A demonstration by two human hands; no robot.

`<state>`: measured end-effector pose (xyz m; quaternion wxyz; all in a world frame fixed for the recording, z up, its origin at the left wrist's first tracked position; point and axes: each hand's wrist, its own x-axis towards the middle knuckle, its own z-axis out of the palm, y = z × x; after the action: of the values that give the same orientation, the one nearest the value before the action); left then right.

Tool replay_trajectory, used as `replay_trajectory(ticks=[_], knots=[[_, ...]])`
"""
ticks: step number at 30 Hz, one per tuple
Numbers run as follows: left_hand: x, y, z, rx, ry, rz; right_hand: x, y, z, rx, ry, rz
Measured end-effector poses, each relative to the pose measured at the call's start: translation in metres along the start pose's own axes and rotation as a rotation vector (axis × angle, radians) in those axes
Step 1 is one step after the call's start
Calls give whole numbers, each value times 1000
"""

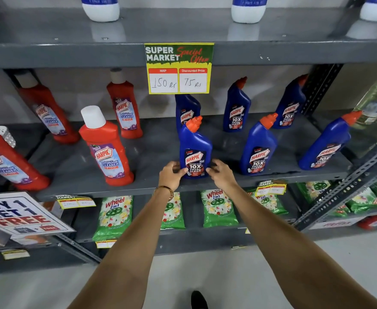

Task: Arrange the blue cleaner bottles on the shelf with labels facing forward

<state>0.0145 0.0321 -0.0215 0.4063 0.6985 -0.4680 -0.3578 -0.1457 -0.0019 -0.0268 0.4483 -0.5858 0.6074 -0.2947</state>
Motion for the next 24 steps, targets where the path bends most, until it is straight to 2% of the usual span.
replay_trajectory(ticks=[24], knots=[[-12, 3, 3, 104, -17, -55, -4, 2, -5, -43, -38, -10]])
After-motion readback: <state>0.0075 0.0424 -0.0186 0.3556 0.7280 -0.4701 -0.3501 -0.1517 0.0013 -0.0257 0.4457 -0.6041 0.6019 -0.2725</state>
